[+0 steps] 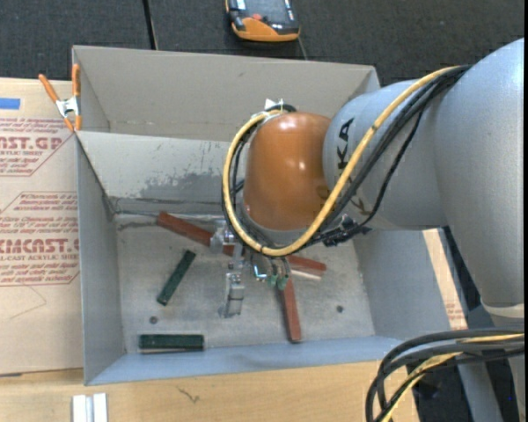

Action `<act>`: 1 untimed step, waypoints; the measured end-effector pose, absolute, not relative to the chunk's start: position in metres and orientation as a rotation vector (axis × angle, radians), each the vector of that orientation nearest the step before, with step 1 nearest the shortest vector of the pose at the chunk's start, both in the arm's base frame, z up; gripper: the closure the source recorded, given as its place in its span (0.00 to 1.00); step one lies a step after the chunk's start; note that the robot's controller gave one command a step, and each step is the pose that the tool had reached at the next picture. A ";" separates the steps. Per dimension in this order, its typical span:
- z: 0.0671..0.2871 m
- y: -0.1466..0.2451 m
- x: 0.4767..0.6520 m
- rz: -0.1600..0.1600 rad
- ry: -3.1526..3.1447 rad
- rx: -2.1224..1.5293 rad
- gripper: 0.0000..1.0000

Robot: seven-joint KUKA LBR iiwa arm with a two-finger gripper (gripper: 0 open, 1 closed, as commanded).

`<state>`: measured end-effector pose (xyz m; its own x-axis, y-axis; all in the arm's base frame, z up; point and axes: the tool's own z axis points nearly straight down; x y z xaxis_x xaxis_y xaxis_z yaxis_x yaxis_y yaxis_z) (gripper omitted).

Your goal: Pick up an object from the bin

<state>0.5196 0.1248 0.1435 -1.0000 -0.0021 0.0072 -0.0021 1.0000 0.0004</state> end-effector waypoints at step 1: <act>0.148 0.124 0.522 -0.002 -3.142 0.000 0.00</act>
Offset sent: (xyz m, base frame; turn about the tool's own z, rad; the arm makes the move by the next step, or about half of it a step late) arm 0.0430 0.0541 -0.0735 -0.3723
